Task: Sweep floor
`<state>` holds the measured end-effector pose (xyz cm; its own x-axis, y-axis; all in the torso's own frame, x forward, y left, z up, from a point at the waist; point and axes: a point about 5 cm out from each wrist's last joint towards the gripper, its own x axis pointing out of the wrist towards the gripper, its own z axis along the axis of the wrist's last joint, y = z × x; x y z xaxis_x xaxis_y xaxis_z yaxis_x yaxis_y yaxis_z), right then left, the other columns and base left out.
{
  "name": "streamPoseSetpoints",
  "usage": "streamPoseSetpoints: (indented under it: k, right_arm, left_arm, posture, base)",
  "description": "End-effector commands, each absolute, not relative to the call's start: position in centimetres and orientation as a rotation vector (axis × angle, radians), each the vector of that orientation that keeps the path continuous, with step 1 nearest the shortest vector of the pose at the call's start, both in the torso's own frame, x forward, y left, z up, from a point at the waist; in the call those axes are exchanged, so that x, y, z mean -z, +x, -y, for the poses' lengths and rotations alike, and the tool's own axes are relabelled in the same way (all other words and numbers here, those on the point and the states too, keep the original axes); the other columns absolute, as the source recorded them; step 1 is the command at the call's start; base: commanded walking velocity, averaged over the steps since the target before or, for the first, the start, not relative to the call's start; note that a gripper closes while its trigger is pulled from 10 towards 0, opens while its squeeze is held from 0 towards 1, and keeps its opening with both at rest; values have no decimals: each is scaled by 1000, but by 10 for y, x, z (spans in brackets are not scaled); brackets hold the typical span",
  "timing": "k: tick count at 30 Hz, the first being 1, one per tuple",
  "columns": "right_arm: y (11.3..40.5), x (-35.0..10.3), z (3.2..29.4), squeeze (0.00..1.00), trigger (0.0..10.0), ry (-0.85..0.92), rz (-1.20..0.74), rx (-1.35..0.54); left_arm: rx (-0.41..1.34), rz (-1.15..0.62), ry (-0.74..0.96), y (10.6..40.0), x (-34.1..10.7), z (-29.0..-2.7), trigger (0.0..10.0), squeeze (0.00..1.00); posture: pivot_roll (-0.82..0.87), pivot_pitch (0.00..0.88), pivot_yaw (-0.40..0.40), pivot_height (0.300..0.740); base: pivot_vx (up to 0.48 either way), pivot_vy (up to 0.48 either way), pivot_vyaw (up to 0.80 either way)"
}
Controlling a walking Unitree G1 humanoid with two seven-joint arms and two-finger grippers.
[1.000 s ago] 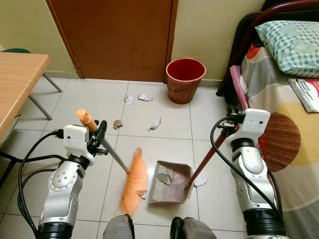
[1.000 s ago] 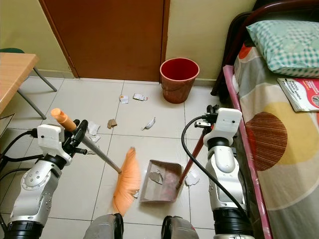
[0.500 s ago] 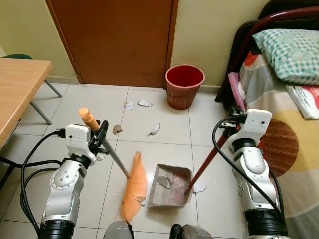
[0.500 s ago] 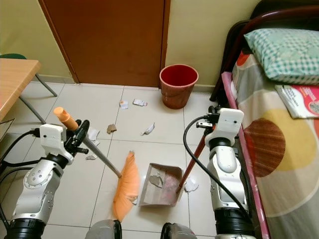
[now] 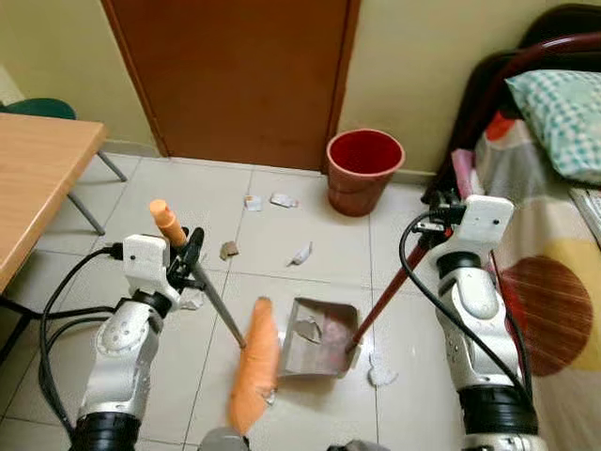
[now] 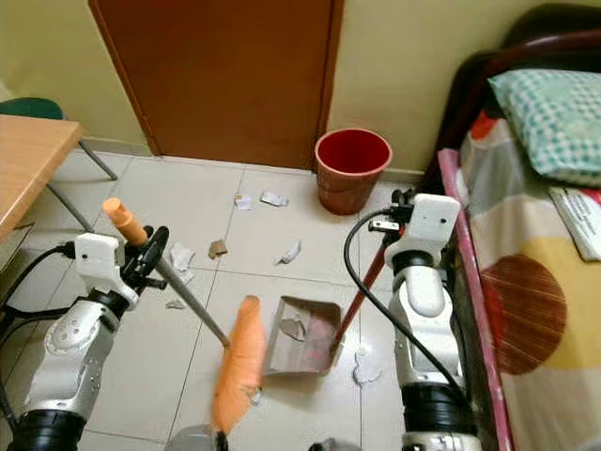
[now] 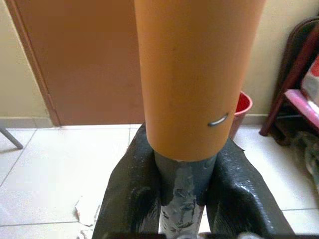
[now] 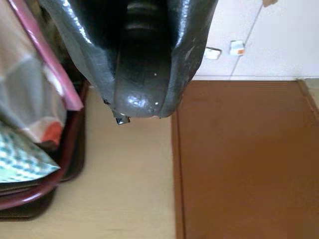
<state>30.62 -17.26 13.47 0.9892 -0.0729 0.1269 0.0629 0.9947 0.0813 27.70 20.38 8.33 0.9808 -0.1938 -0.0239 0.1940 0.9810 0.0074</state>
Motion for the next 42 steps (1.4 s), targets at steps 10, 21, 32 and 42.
streamPoseSetpoints:
  k: [10,21,32,42]
  right_arm:
    - [305,-139,185,0,10000,70,154,101]
    - [303,-137,183,0,10000,78,146,105]
    - [302,-135,184,0,10000,81,143,112]
    - [302,-135,185,0,10000,86,142,119]
  left_arm:
    - [215,29,45,283,-93,-199,10000,0]
    - [217,26,54,282,-93,-201,10000,0]
    - [223,21,56,281,-93,-202,10000,0]
    - [224,20,56,281,-93,-202,10000,0]
  posture:
    - [16,47,-23,740]
    - [23,54,-18,740]
    - [21,57,-13,740]
    - [20,61,-10,740]
  base:
    - [410,0,0]
    - [406,0,0]
    - [375,0,0]
    - [360,0,0]
